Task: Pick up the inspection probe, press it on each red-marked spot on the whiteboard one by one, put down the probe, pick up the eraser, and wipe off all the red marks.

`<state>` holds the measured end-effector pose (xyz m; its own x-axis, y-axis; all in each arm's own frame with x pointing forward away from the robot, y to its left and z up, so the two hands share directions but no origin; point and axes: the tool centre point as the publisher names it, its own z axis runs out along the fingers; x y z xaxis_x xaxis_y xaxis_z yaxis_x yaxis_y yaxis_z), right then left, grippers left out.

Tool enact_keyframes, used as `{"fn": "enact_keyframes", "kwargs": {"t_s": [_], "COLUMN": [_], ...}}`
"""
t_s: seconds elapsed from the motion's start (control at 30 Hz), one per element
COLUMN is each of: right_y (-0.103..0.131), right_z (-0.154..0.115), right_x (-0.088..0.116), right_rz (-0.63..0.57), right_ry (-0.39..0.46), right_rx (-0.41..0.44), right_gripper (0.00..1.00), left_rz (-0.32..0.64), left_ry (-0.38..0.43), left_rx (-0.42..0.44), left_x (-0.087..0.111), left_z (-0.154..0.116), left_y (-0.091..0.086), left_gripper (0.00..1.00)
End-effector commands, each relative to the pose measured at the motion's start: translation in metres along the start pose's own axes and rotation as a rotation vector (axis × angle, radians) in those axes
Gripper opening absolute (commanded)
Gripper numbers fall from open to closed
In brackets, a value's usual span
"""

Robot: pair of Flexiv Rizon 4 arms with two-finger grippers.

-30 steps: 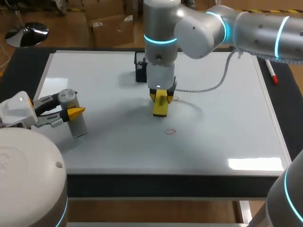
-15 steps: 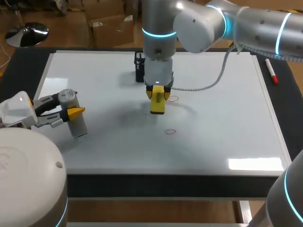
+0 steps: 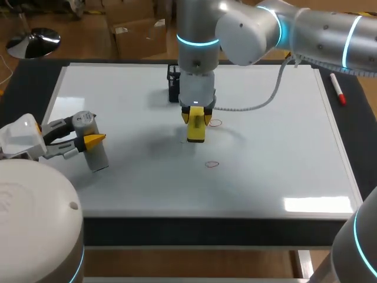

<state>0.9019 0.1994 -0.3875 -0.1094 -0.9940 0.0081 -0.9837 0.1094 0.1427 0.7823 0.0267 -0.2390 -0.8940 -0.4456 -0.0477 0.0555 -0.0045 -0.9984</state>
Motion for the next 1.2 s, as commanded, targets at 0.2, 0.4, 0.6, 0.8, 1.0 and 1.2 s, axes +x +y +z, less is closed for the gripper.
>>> {"fn": "enact_keyframes", "kwargs": {"t_s": [0.2, 0.4, 0.6, 0.8, 1.0, 1.2], "right_y": [0.029, 0.04, 0.037, 0.03, 0.025, 0.023], "right_z": [0.022, 0.031, 0.037, 0.039, 0.044, 0.05], "right_x": [-0.034, -0.053, -0.058, -0.051, -0.041, -0.033], "right_rz": [-0.042, -0.082, -0.099, -0.093, -0.082, -0.077], "right_ry": [0.053, 0.048, 0.045, 0.051, 0.043, 0.035], "right_rx": [-0.001, -0.001, 0.0, 0.006, 0.011, -0.005], "right_gripper": [0.0, 0.0, 0.0, 0.0, 0.0, 0.0], "left_rz": [0.001, 0.001, 0.001, 0.001, 0.001, 0.001], "left_ry": [0.0, 0.0, 0.0, 0.0, 0.0, 0.0], "left_rx": [0.001, 0.001, 0.001, 0.001, 0.001, 0.001], "left_x": [0.0, 0.0, 0.0, 0.0, 0.0, 0.0], "left_z": [0.0, 0.0, 0.0, 0.0, 0.0, 0.0], "left_y": [-0.001, -0.001, -0.001, -0.001, -0.001, -0.001], "left_gripper": [0.0, 0.0, 0.0, 0.0, 0.0, 0.0]}}
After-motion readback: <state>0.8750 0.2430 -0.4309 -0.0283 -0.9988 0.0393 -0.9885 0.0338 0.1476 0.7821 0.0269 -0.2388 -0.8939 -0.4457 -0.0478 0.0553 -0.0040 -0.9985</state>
